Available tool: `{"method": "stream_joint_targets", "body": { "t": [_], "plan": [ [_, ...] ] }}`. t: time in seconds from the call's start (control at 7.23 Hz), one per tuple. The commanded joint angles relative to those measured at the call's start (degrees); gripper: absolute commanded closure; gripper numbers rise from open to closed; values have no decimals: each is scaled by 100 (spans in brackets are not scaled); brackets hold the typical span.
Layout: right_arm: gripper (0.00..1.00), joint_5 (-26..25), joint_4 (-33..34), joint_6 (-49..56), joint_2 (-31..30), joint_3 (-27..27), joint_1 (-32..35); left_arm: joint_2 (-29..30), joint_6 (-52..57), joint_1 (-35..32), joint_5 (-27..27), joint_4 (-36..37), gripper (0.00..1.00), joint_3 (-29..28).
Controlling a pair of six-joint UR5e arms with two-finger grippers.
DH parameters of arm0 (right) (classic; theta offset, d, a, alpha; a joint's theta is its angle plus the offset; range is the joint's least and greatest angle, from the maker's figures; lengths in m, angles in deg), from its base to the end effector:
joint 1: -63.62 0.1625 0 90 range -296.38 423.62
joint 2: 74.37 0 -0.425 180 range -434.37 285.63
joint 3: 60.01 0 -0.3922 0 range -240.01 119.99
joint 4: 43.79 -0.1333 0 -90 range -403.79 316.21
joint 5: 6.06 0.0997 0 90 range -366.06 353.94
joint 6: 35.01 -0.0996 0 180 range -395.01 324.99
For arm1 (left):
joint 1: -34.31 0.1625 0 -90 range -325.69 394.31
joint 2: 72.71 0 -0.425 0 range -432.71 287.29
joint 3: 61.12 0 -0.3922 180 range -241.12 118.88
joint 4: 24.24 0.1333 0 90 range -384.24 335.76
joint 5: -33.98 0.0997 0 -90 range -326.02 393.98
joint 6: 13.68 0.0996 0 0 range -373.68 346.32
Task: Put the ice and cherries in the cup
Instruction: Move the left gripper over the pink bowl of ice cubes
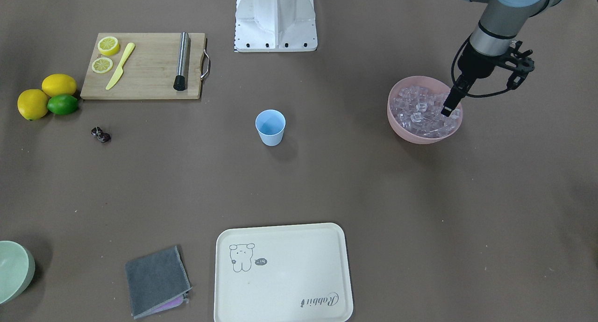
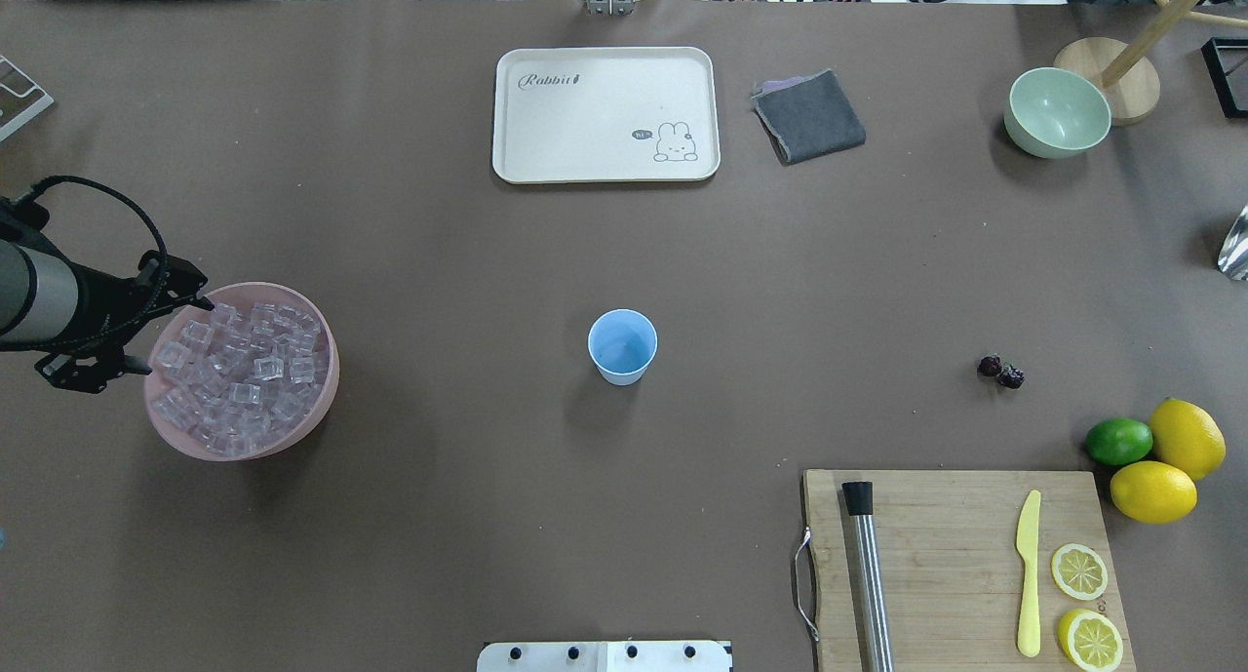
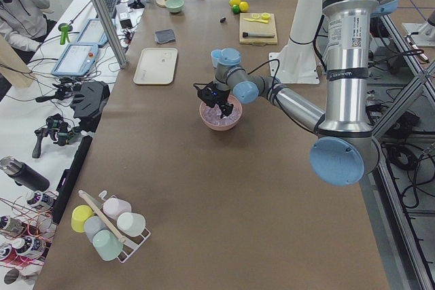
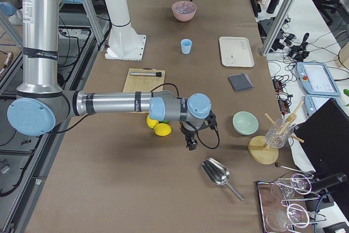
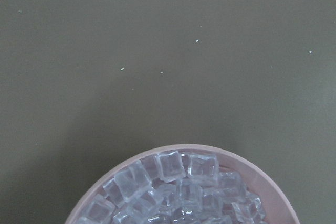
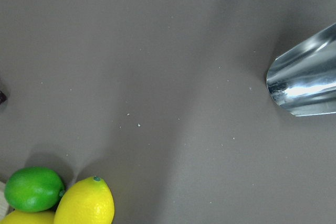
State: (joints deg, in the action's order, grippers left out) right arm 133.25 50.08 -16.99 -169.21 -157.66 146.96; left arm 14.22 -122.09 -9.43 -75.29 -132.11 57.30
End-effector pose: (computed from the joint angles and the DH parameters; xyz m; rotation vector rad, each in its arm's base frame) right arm 0.0047 -0.4580 0.6335 0.0684 -0.8642 -0.3957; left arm 0.2692 -0.3966 0.4192 -0.1539 0.8279 -0.8960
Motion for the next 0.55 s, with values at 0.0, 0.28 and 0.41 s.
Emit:
{"method": "stream_joint_targets", "body": {
  "t": [0.0,0.28,0.41],
  "plan": [
    [0,-1,0,-9,9,-9,7,-62,-388,24,90,3,8,-47],
    [0,-1,0,-10,-9,0,7,8,-977,241,386,90,8,-56],
    [0,8,9,-10,-18,-9,7,148,-1033,400,685,448,9,-56]
  ]
}}
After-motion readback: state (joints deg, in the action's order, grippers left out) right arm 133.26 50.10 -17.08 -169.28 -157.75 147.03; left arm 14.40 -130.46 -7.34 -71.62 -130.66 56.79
